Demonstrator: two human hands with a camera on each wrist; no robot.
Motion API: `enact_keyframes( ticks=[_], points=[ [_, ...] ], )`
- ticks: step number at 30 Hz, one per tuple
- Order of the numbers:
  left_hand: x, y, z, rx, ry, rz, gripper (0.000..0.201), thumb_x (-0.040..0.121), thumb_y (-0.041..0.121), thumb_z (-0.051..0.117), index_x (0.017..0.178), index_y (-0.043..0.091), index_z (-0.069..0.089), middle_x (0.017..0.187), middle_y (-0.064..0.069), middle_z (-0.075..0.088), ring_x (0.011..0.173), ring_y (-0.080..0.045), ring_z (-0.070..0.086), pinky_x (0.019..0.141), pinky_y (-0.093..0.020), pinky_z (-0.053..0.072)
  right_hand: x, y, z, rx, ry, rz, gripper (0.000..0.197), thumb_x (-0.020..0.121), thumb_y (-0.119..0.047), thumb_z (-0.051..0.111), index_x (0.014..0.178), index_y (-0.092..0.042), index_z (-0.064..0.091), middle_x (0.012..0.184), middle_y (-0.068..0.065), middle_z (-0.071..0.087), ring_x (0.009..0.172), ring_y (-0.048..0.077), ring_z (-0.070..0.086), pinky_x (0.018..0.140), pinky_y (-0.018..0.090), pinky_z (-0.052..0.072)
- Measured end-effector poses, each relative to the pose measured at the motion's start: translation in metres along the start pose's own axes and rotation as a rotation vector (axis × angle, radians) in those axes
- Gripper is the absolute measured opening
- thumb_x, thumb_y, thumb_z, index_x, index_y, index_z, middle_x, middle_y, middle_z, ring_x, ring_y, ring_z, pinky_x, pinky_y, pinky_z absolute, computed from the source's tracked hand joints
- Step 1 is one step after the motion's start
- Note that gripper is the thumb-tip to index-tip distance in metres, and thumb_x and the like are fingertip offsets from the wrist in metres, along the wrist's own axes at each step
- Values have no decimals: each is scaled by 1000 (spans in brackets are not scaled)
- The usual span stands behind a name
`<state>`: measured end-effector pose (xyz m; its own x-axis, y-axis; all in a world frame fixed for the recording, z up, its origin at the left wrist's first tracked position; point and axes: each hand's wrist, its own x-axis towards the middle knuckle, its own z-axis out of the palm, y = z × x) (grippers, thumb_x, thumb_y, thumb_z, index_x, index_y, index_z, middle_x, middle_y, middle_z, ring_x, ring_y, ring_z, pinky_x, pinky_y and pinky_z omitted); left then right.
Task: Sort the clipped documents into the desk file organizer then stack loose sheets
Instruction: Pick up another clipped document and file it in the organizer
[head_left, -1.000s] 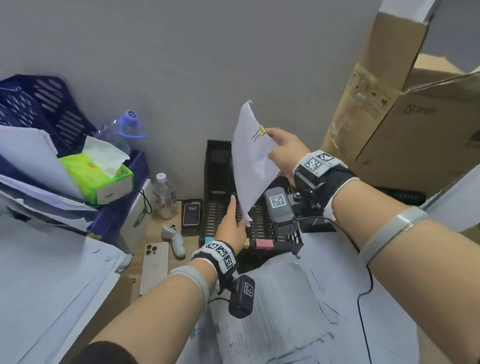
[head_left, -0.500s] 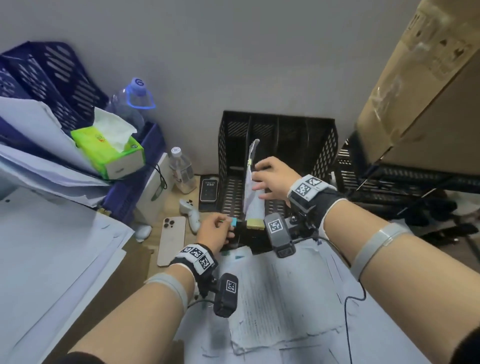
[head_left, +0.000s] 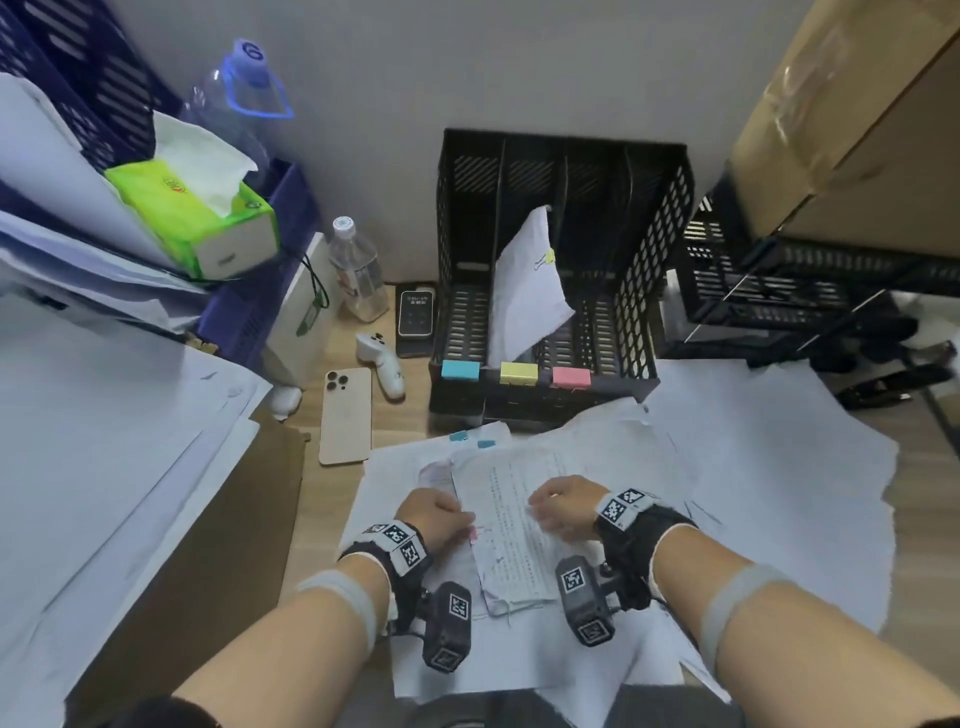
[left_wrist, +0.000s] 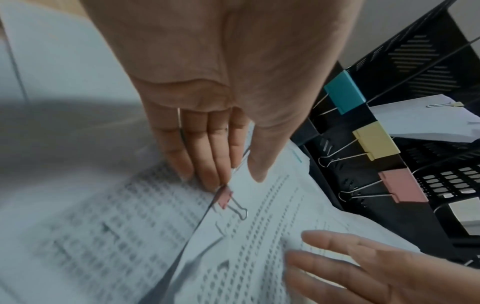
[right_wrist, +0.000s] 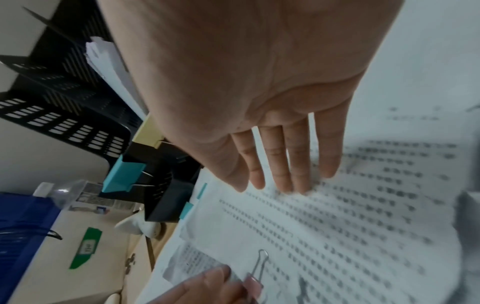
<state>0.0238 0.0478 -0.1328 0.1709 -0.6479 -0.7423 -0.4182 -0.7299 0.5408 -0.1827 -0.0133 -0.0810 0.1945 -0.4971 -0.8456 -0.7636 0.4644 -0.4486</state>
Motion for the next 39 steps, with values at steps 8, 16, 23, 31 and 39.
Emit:
enact_keyframes(
  ticks=[8, 16, 23, 31, 39],
  points=[
    [-12, 8, 16, -69, 114, 55, 11, 82, 18, 78, 72, 18, 73, 81, -6, 76, 71, -20, 66, 75, -31, 57, -4, 21, 27, -122, 71, -143, 40, 92, -32, 58, 130, -21, 57, 136, -1, 56, 122, 18, 53, 102, 33, 43],
    [-8, 15, 23, -139, 119, 20, 31, 72, 17, 73, 98, 13, 57, 90, -12, 70, 88, -35, 71, 80, -39, 58, -3, 37, 39, -37, 153, -204, 36, 93, -25, 57, 129, -19, 57, 135, 0, 58, 121, 15, 54, 92, 22, 34],
    [-18, 20, 13, 1, 155, 218, 14, 98, 14, 56, 107, 13, 67, 100, -9, 69, 96, -31, 66, 76, -29, 46, -4, 30, 28, 39, 313, -255, 50, 88, -12, 60, 134, -21, 45, 135, 6, 52, 121, 22, 54, 96, 29, 44],
    [-34, 57, -27, -55, 39, 539, 18, 105, 16, 45, 117, 21, 58, 92, 3, 65, 86, -12, 61, 74, -22, 49, -26, -23, -21, -506, 739, -326, 77, 75, -18, 62, 144, -34, 31, 155, 2, 30, 146, 26, 22, 121, 47, 11],
    [-26, 64, -51, -26, -5, 435, 20, 87, 20, 75, 105, 24, 66, 87, -1, 69, 77, -16, 66, 59, -22, 52, -44, 5, -48, -83, 528, -124, 18, 83, -11, 49, 88, -13, 66, 100, 13, 70, 91, 30, 62, 70, 27, 43]
  ],
)
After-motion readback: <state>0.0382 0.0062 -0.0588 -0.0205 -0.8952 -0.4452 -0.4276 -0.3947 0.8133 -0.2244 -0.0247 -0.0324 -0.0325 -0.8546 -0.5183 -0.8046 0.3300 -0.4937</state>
